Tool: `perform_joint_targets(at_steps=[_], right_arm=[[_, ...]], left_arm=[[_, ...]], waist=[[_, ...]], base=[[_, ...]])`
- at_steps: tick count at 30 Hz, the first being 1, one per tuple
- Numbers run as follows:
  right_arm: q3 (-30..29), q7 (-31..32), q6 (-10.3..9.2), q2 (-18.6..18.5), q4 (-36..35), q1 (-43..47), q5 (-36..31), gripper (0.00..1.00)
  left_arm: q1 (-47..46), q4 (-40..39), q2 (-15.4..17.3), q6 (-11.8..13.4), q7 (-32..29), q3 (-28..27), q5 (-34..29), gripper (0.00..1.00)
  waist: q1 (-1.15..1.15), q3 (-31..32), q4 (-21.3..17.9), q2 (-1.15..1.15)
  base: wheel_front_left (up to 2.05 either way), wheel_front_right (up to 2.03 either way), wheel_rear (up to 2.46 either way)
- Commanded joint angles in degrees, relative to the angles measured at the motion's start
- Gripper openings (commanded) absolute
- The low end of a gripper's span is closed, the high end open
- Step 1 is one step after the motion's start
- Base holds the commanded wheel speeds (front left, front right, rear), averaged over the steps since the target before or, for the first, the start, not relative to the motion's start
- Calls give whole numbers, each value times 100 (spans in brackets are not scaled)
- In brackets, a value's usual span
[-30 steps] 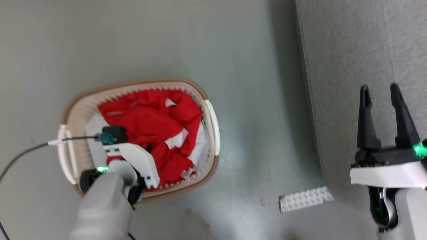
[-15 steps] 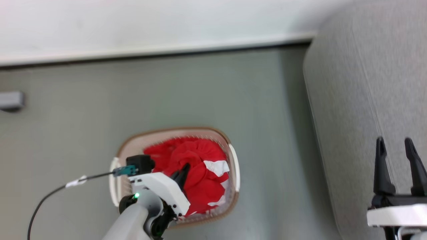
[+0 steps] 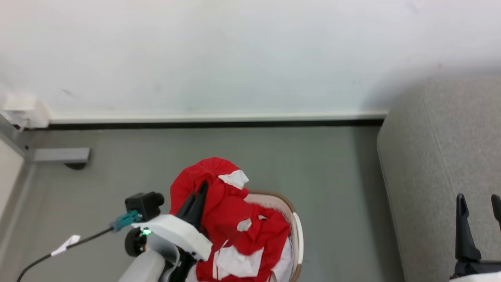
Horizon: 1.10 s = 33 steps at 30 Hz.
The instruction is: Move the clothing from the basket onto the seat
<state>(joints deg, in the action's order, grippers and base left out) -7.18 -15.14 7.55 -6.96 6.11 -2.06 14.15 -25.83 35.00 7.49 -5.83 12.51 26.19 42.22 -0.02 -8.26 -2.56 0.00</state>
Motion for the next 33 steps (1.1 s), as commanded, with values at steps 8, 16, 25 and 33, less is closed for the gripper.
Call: perform_joint_targets(at_steps=[8, 16, 25, 33], right_arm=[[-28, 0, -12, -226, -19, 563, -170, 100], [-63, 0, -12, -354, -100, 898, -285, 100], [23, 0, -12, -443, -62, 871, -285, 100], [561, 0, -12, -609, -190, 731, -211, 100]], left_arm=[[631, -681, 362, 337, 261, -32, -706, 0], [1284, -1745, 477, 623, 263, -537, -1661, 0], [1679, -2016, 316, 347, 265, -942, -2214, 0], [1648, -2048, 220, 64, 265, -999, -2421, 0]], waist=[[2, 718, 260, 0], [2, 958, 356, 0], [2, 1041, 371, 0], [2, 1078, 360, 0]], base=[[0, 0, 0], [0, 0, 0], [0, 0, 0], [0, 0, 0]])
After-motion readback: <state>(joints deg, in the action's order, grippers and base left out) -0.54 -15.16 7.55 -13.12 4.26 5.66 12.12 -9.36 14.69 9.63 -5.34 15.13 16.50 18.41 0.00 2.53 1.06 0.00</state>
